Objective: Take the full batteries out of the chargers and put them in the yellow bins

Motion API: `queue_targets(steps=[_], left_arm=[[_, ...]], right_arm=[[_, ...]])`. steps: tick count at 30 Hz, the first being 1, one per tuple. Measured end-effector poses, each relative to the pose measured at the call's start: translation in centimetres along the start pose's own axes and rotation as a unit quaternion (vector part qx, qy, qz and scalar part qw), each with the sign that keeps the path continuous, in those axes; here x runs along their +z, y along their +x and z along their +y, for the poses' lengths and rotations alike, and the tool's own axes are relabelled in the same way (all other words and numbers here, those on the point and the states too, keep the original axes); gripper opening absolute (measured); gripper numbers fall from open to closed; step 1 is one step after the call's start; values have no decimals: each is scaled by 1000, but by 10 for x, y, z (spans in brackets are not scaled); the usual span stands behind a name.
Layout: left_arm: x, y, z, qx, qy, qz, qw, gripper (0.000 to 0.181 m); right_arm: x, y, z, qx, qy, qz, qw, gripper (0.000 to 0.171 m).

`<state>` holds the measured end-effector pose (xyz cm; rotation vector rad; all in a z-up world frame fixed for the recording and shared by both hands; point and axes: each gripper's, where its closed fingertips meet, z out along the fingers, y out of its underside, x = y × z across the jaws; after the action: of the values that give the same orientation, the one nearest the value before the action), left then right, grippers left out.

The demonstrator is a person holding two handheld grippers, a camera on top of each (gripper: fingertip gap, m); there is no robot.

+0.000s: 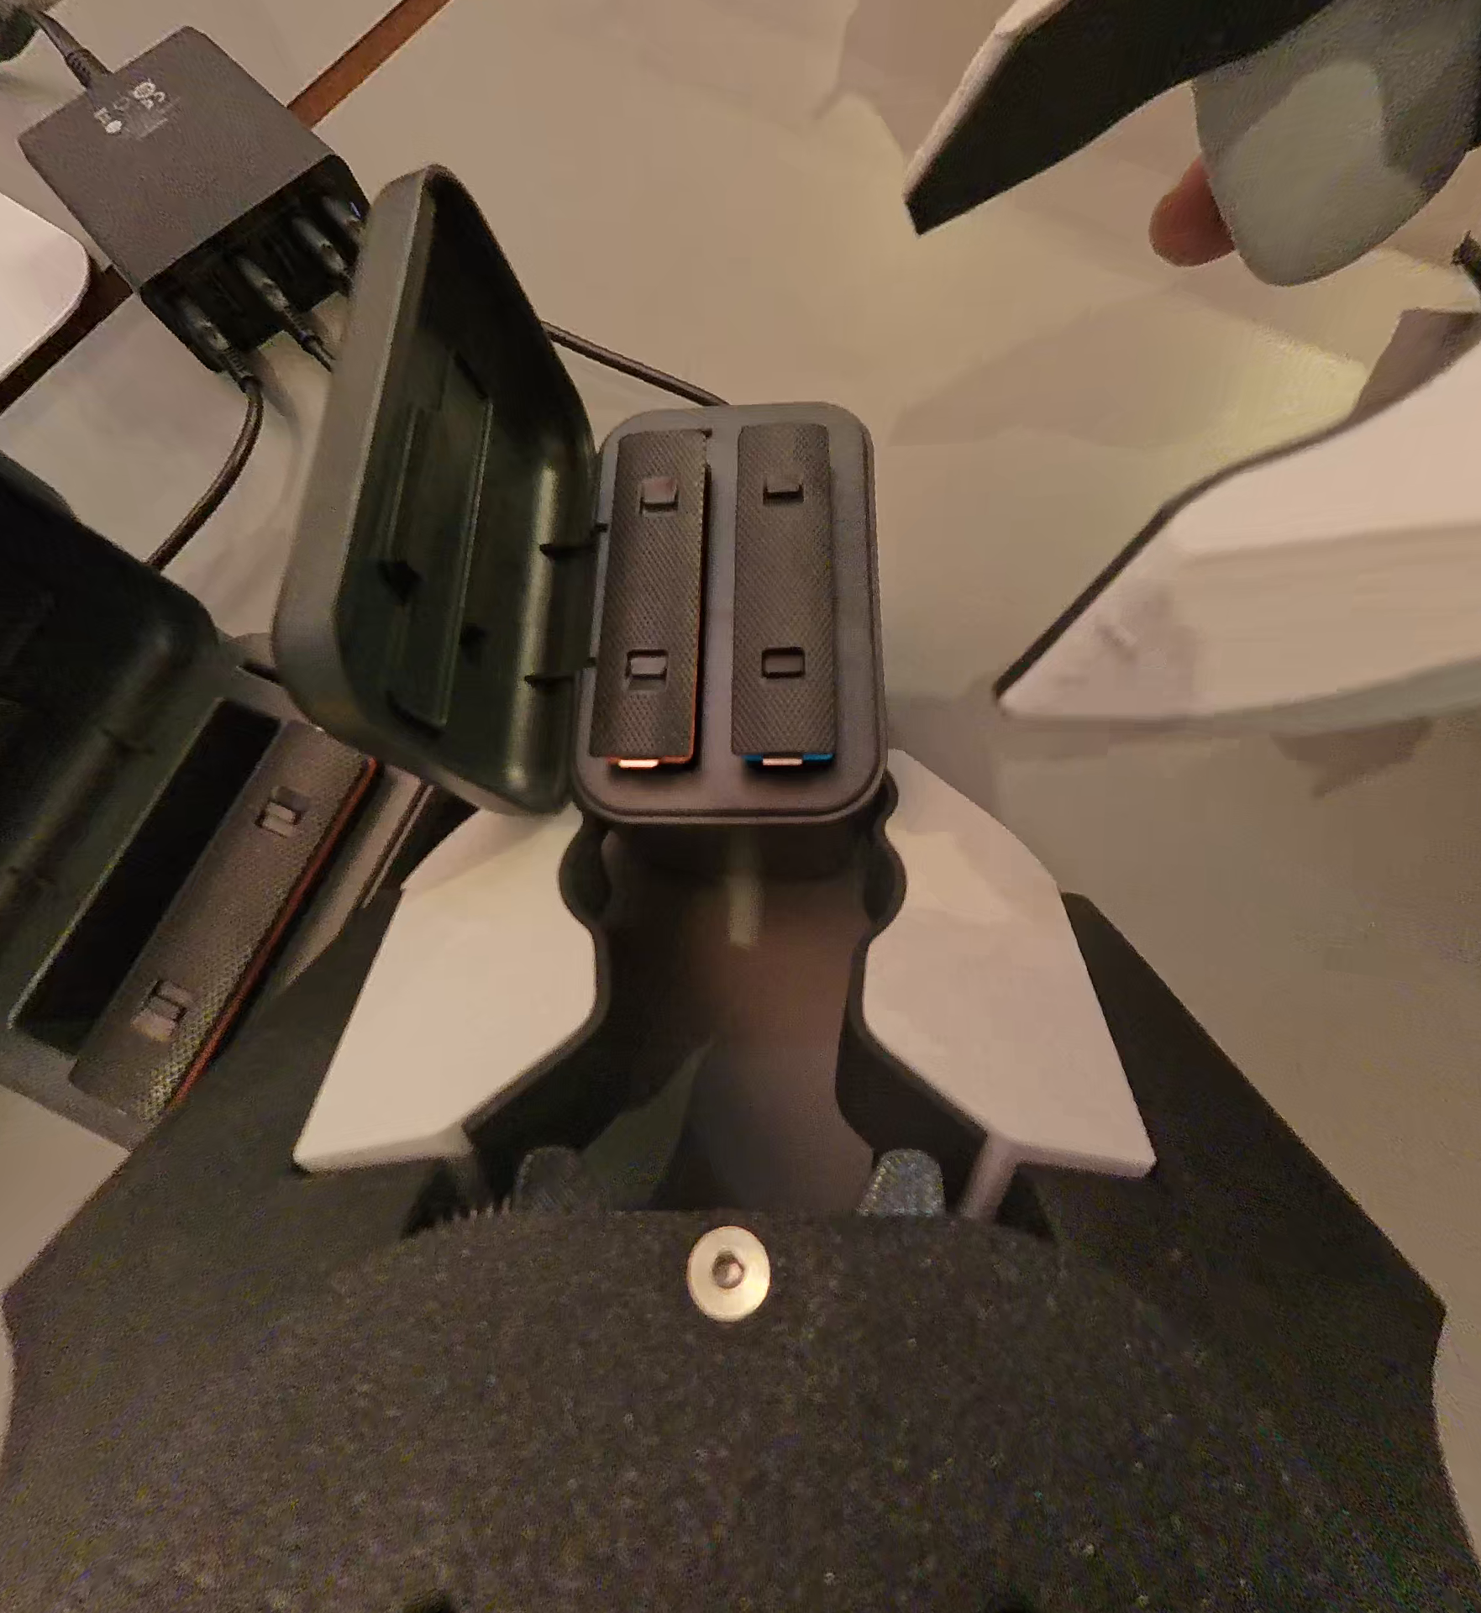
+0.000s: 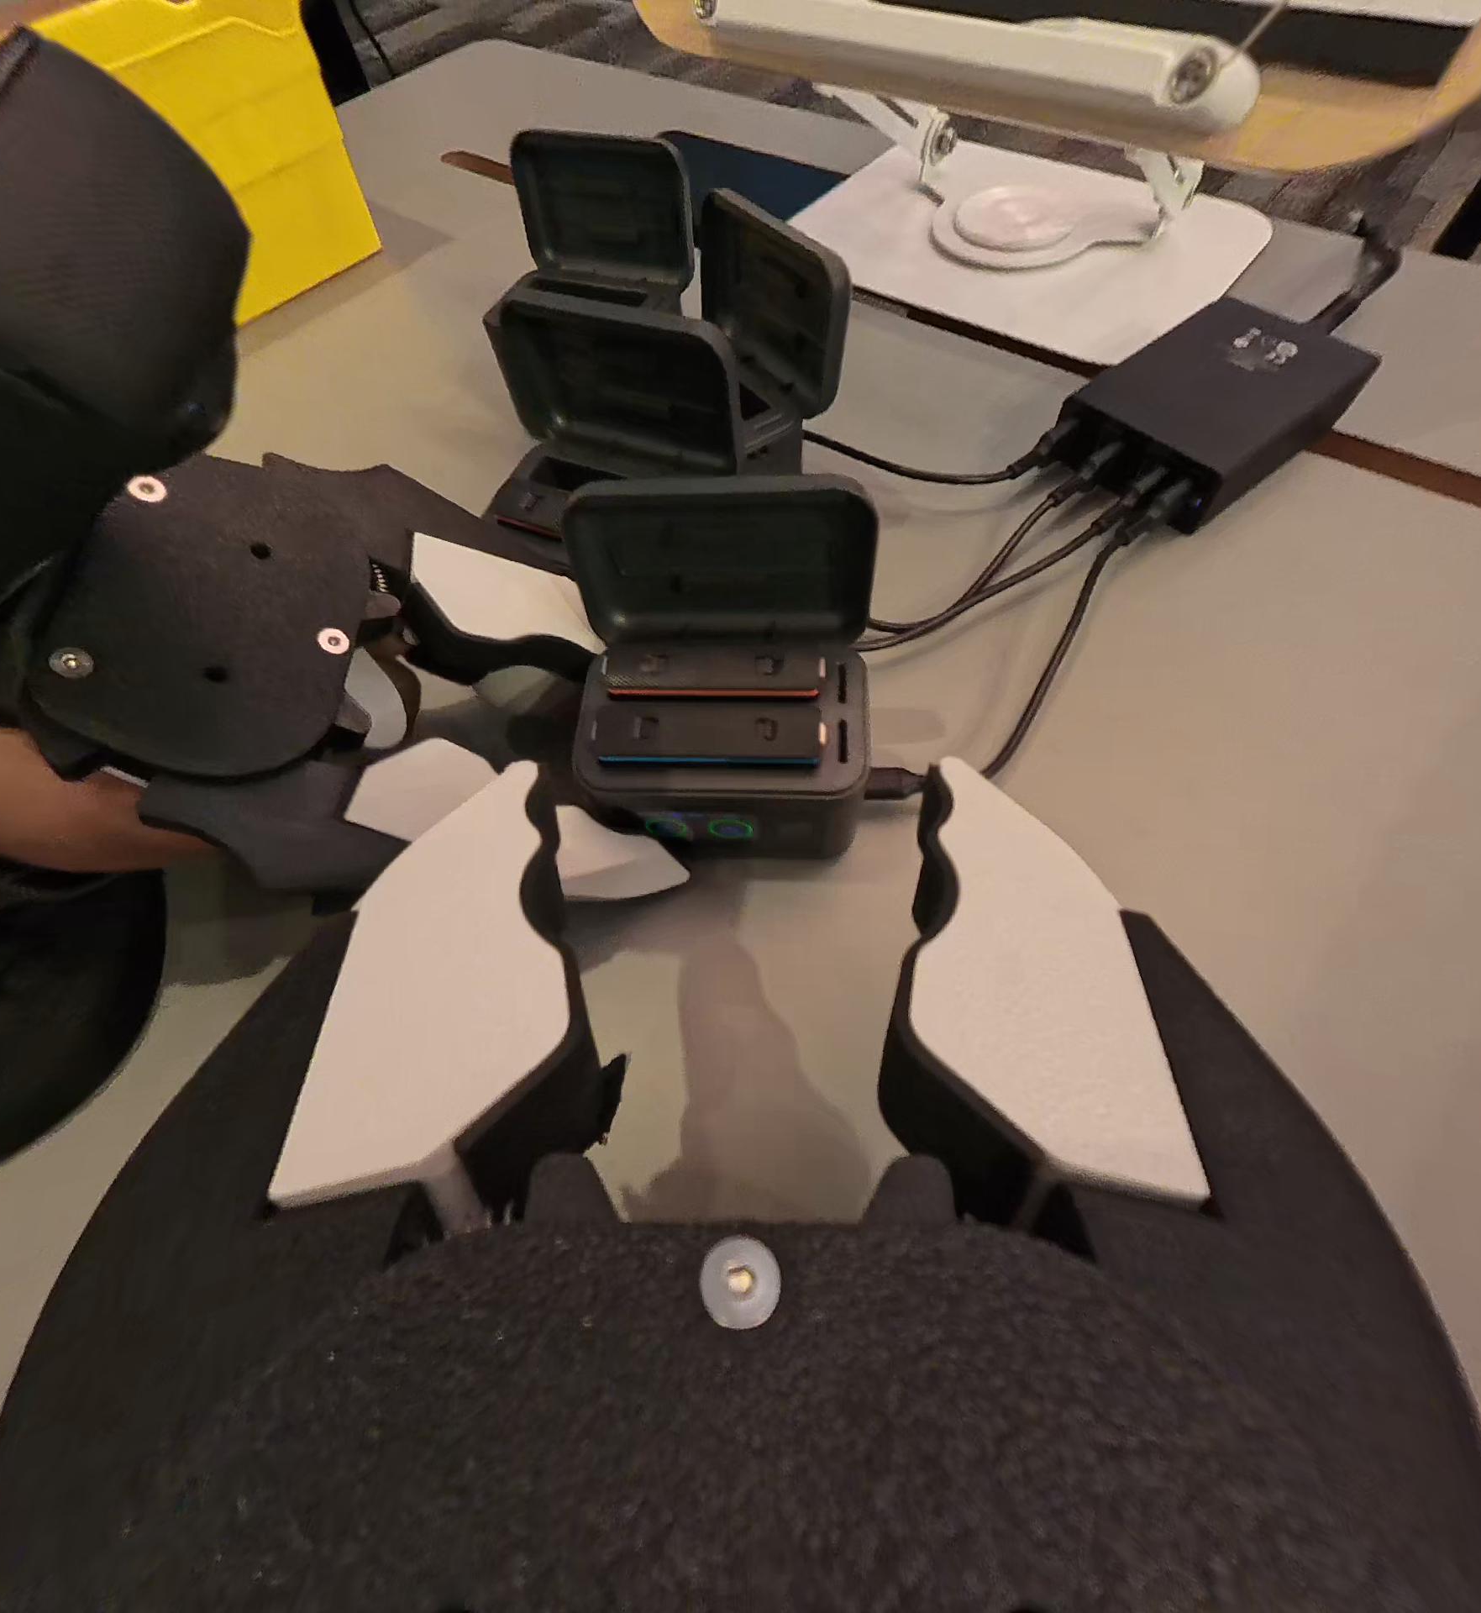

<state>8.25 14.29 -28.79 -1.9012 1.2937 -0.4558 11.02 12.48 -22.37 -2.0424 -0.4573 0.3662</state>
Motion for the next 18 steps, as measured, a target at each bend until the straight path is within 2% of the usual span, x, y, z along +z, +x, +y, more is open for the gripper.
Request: queue_targets(steps=[9,11,18], left_arm=[[-1,1,1,-4,0,3,1000,57],[-2,0,2,-7,-1,4,1000,57],[-4,0,4,-8,0,8,1000,57]], right_arm=[[28,-13,6,-23,-4,19,1000,72],[30,-12,6,-30,-2,25,999,65],[33,-14,4,-39,6,22,999,59]])
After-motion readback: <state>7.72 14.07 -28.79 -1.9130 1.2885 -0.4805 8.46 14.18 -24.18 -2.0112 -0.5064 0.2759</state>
